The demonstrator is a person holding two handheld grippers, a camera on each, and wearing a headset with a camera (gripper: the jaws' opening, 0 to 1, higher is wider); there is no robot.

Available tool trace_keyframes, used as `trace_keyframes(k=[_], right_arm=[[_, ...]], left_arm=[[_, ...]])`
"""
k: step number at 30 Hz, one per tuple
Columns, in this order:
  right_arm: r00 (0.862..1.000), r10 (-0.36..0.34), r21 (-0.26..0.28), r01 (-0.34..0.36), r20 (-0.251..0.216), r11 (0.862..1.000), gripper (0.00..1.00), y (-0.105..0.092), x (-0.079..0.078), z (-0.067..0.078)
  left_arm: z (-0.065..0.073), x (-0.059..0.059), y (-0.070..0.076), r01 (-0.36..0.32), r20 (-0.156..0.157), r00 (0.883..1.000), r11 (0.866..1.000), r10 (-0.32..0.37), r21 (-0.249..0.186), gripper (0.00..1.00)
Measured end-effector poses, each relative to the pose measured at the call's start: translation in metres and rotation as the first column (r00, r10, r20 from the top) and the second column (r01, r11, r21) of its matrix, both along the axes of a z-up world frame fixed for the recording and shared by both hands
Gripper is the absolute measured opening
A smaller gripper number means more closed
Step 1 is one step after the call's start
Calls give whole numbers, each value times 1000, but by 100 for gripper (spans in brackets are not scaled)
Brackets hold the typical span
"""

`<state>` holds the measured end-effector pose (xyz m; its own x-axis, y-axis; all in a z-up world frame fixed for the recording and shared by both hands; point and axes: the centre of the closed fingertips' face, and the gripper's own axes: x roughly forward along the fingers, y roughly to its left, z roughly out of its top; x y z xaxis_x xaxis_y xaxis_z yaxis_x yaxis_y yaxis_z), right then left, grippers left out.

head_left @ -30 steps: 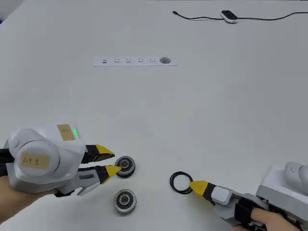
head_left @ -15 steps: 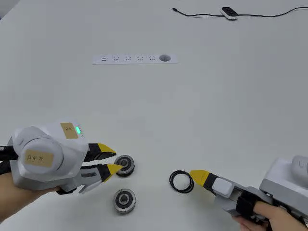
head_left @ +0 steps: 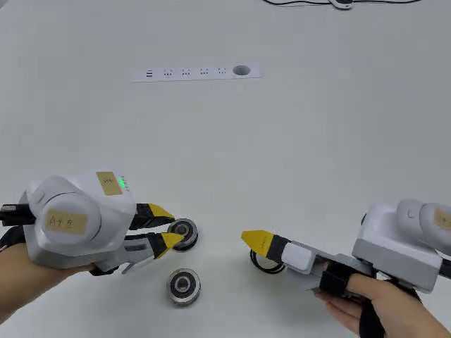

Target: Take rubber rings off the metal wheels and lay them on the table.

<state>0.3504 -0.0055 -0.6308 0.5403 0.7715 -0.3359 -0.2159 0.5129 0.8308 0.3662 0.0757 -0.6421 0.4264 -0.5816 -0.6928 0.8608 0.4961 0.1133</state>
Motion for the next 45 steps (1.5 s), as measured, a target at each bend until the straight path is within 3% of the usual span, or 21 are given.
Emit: trace_keyframes(k=[8, 19, 28, 37, 45], right_arm=[[997, 70, 20, -71, 16, 997, 31, 22, 1, 2], [993, 112, 34, -113, 21, 993, 32, 38, 7, 1], [991, 136, 43, -137, 9, 990, 34, 50, 8, -4], [990, 140, 47, -139, -7, 989, 48, 64, 13, -11], [988, 155, 66, -154, -18, 986, 50, 74, 14, -11]], left_arm=[[-5, 4, -1, 1, -16, 1000, 1000, -1, 1, 16], [-10, 2, -2, 5, -40, 999, 1000, -5, -3, 15], [-11, 1, -4, 5, -47, 999, 1000, -6, -17, 14], [-11, 1, -4, 19, -52, 998, 1000, -20, -13, 13], [-11, 1, -4, 25, -53, 998, 1000, -26, -18, 13]])
